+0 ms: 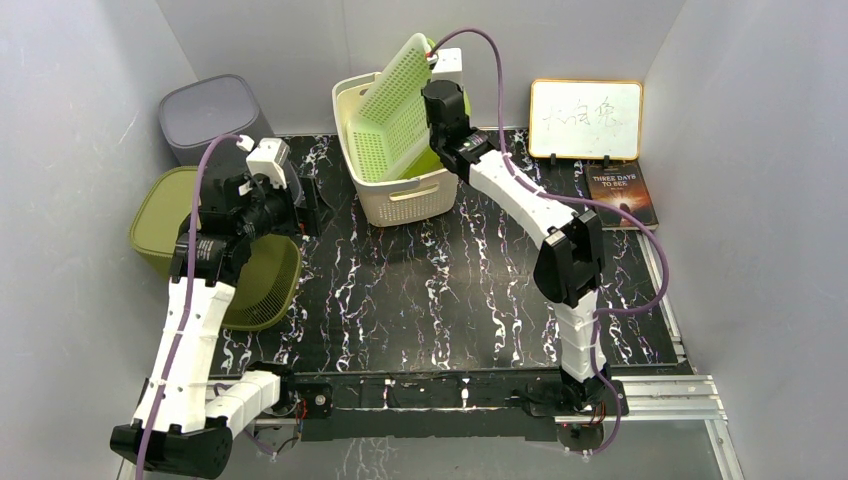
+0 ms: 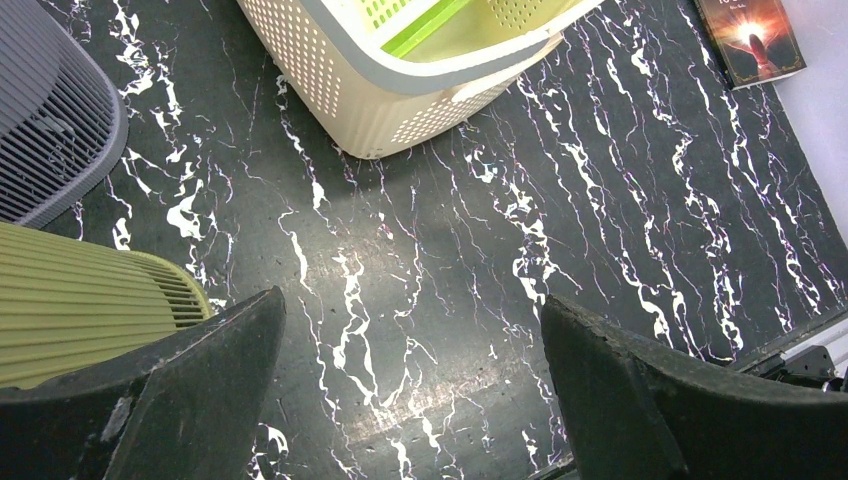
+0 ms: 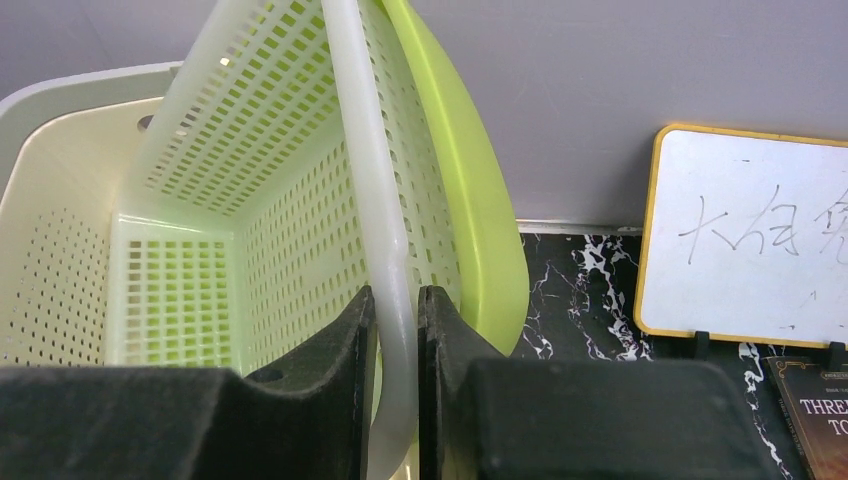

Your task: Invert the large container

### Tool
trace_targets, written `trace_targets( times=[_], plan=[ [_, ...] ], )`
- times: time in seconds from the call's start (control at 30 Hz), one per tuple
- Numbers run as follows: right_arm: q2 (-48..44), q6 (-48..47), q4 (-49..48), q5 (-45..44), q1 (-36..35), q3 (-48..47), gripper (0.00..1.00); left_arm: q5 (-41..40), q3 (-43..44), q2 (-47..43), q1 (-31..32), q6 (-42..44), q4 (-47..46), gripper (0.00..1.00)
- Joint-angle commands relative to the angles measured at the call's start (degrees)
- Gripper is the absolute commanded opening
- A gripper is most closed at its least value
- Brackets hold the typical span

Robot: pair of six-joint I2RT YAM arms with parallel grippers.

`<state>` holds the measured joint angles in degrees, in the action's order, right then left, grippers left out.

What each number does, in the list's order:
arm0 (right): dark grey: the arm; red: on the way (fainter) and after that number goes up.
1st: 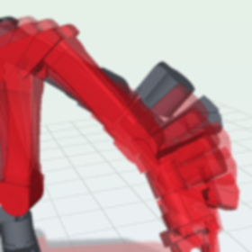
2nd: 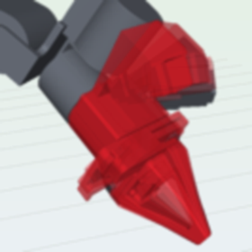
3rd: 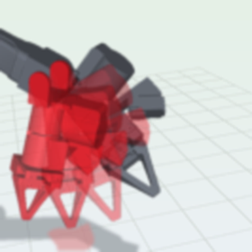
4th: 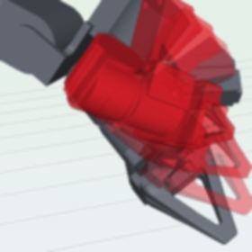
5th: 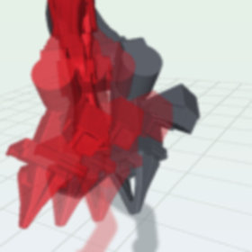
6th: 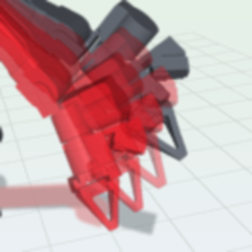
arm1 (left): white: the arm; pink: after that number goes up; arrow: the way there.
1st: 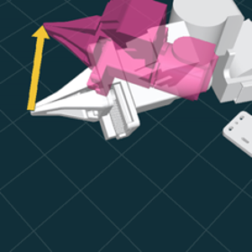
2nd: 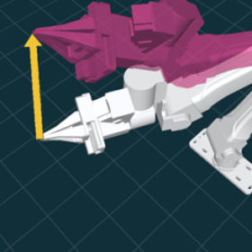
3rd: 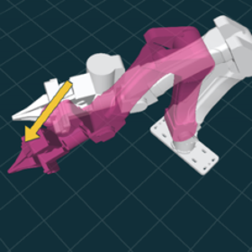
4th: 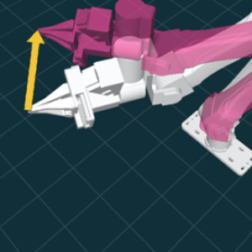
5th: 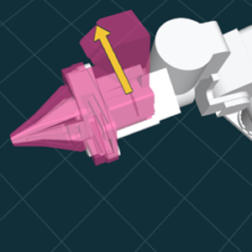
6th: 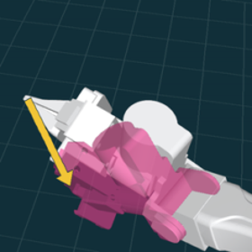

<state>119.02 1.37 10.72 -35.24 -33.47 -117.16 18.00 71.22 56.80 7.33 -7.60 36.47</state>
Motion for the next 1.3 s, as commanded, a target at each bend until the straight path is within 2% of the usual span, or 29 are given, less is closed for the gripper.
trace_targets(
  times=[0.0,0.13,0.3,0.4,0.83,1.0,1.27],
  plan=[
    [-2.9,-0.7,-7.3,-0.6,0.2,1.9,0.0,0.2,0.4,-1.2,0.1,0.7,-0.1,0.98],
    [-8.9,0.3,-13.5,2.1,0.1,7.3,0.0,0.1,0.9,-1.2,0.1,0.6,0.1,0.98],
    [-15.4,2.8,-16.7,7.4,0.1,8.9,0.0,-0.9,1.3,-1.7,0.1,0.5,0.5,0.98],
    [-21.3,4.9,-22.2,10.1,0.2,13.8,0.0,-1.5,1.5,-2.1,0.1,0.4,0.4,0.98],
    [-36.0,5.7,-41.0,10.5,0.2,27.9,0.0,-3.3,1.1,-3.7,0.1,0.0,1.2,0.98],
    [-39.4,4.7,-38.2,9.9,0.2,26.8,0.0,-3.8,1.6,-3.6,0.1,-0.3,1.2,0.98],
    [-49.1,5.3,-25.8,11.6,0.1,28.0,0.0,-4.7,6.0,-1.3,0.1,-1.0,1.7,0.98]
  ],
)
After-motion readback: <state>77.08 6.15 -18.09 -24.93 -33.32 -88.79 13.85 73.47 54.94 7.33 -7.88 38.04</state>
